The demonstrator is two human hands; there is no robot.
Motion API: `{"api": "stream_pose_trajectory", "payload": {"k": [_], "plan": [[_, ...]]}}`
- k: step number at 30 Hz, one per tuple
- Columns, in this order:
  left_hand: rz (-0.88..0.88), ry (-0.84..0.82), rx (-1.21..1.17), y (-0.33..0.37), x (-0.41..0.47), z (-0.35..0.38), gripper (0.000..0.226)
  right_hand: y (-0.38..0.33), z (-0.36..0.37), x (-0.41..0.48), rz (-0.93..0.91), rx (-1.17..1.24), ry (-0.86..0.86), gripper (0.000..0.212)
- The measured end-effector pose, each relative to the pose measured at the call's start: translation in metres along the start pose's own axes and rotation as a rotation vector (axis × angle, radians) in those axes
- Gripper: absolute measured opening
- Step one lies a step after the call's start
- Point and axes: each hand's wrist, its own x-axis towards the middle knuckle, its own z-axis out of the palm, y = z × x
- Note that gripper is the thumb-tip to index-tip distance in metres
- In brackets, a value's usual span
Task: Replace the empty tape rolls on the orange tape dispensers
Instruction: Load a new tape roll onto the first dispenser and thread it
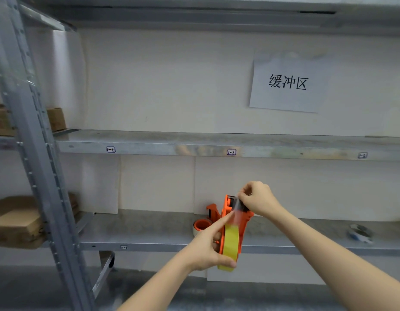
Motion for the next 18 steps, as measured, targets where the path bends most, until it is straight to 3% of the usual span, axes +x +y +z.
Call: {"api": "stream_pose_trajectory", "payload": {"k": [12, 18], "plan": [[-0.063, -0.047, -0.001, 0.012, -0.001, -0.005, 0.112, 0.003, 0.002, -0.002, -0.016, 0.031, 0.03, 0.009], [-0.07, -0.003, 0.029, 0.011, -0.004, -0.013, 0.114, -0.006, 0.013, -0.002, -0.015, 0.101, 0.067, 0.023]]}}
